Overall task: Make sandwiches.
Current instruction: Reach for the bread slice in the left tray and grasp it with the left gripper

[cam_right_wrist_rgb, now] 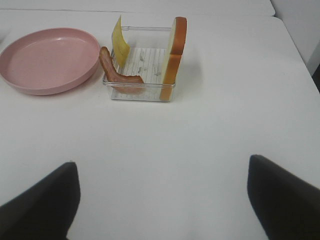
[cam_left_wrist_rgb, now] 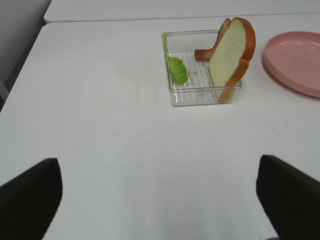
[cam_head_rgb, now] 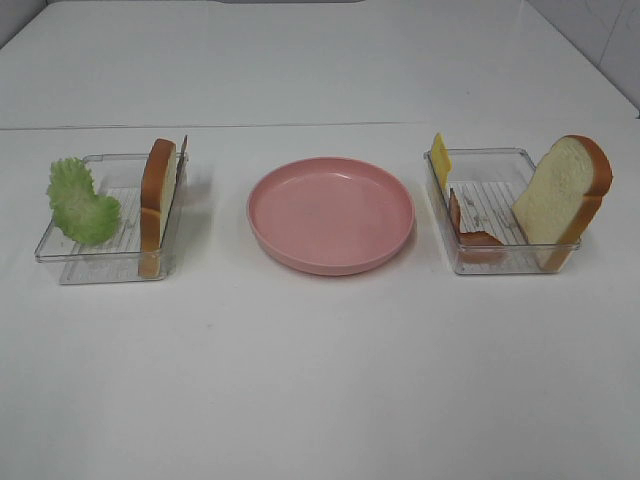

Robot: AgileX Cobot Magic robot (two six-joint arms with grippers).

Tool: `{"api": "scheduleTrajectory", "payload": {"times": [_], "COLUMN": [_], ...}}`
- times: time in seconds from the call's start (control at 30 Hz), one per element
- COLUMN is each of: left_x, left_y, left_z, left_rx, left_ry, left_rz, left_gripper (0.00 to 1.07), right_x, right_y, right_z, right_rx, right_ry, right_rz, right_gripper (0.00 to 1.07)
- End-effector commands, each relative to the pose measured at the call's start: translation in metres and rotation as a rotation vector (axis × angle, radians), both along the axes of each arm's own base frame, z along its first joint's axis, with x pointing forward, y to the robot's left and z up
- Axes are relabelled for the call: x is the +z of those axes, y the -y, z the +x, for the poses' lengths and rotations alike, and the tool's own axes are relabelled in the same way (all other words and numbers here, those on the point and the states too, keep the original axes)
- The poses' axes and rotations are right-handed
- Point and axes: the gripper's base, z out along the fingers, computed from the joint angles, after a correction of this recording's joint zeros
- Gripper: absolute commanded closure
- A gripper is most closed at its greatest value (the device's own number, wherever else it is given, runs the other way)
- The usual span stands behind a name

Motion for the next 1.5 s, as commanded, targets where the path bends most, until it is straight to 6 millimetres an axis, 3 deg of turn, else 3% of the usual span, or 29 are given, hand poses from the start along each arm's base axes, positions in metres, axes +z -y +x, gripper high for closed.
{"api": "scheduleTrajectory", "payload": {"times": [0.03, 0.57, 0.67, 0.73, 0.77, 0.87, 0.9, 0.93, 0.97, 1.0, 1.03, 1.07, 1.1, 1.13, 1.17, 1.2, 1.23, 1.27, 1.3, 1.33, 1.37, 1.43, 1.47, 1.5], "left_x": [0.000, 0.001, 0.009, 0.031, 0.031, 0.059, 0.059, 0.069, 0.069, 0.074, 0.083, 0.083, 0.085, 0.086, 0.086, 0.082, 0.080, 0.080, 0.078, 0.075, 0.075, 0.064, 0.064, 0.056], "left_y": [0.000, 0.000, 0.000, -0.001, -0.001, -0.003, -0.003, -0.005, -0.005, -0.006, -0.008, -0.008, -0.009, -0.010, -0.010, -0.012, -0.013, -0.013, -0.013, -0.013, -0.013, -0.012, -0.012, -0.005], "left_z": [-0.003, 0.002, 0.011, 0.030, 0.030, 0.065, 0.065, 0.092, 0.092, 0.107, 0.136, 0.136, 0.152, 0.183, 0.183, 0.217, 0.233, 0.233, 0.262, 0.276, 0.276, 0.308, 0.308, 0.324], "left_rx": [-0.003, -0.009, -0.035, -0.047, -0.047, -0.050, -0.050, -0.052, -0.052, -0.051, -0.045, -0.045, -0.044, -0.046, -0.046, -0.046, -0.045, -0.045, -0.053, -0.058, -0.058, -0.063, -0.063, -0.071], "left_ry": [0.027, -0.010, -0.109, -0.199, -0.199, -0.310, -0.310, -0.386, -0.386, -0.428, -0.501, -0.501, -0.548, -0.634, -0.634, -0.725, -0.746, -0.746, -0.765, -0.780, -0.780, -0.816, -0.816, -0.841], "left_rz": [-0.007, 0.001, 0.041, 0.047, 0.047, 0.037, 0.037, 0.029, 0.029, 0.022, 0.006, 0.006, -0.001, -0.010, -0.010, -0.023, -0.031, -0.031, -0.045, -0.057, -0.057, -0.094, -0.094, -0.091], "left_gripper": [0.04, 0.04, 0.04, 0.04, 0.04, 0.04, 0.04, 0.04, 0.04, 0.04, 0.04, 0.04, 0.04, 0.04, 0.04, 0.04, 0.04, 0.04, 0.04, 0.04, 0.04, 0.04, 0.04, 0.04], "right_x": [0.000, 0.000, 0.000, 0.000, 0.000, 0.000, 0.000, 0.000, 0.000, 0.000, 0.000, 0.000, 0.000, 0.000, 0.000, 0.000, 0.000, 0.000, 0.000, 0.000, 0.000, 0.000, 0.000, 0.000], "right_y": [0.001, 0.001, 0.001, 0.001, 0.001, 0.001, 0.001, 0.001, 0.001, 0.001, 0.001, 0.001, 0.001, 0.001, 0.001, 0.001, 0.001, 0.001, 0.001, 0.001, 0.001, 0.001, 0.001, 0.001], "right_z": [-0.003, -0.003, -0.003, -0.003, -0.003, -0.003, -0.003, -0.003, -0.003, -0.003, -0.003, -0.003, -0.003, -0.003, -0.003, -0.003, -0.003, -0.003, -0.003, -0.003, -0.003, -0.003, -0.003, -0.003], "right_rx": [-0.004, -0.004, -0.004, -0.004, -0.004, -0.004, -0.004, -0.004, -0.004, -0.004, -0.004, -0.004, -0.004, -0.004, -0.004, -0.004, -0.004, -0.004, -0.004, -0.004, -0.004, -0.004, -0.004, -0.004], "right_ry": [0.023, 0.023, 0.023, 0.023, 0.023, 0.023, 0.023, 0.023, 0.023, 0.023, 0.023, 0.023, 0.023, 0.023, 0.023, 0.023, 0.023, 0.023, 0.023, 0.023, 0.023, 0.023, 0.023, 0.023], "right_rz": [-0.006, -0.006, -0.006, -0.006, -0.006, -0.006, -0.006, -0.006, -0.006, -0.006, -0.006, -0.006, -0.006, -0.006, -0.006, -0.006, -0.006, -0.006, -0.006, -0.006, -0.006, -0.006, -0.006, -0.006], "right_gripper": [0.25, 0.25, 0.25, 0.25, 0.25, 0.25, 0.25, 0.25, 0.25, 0.25, 0.25, 0.25, 0.25, 0.25, 0.25, 0.25, 0.25, 0.25, 0.25, 0.25, 0.25, 0.25, 0.25, 0.25]}}
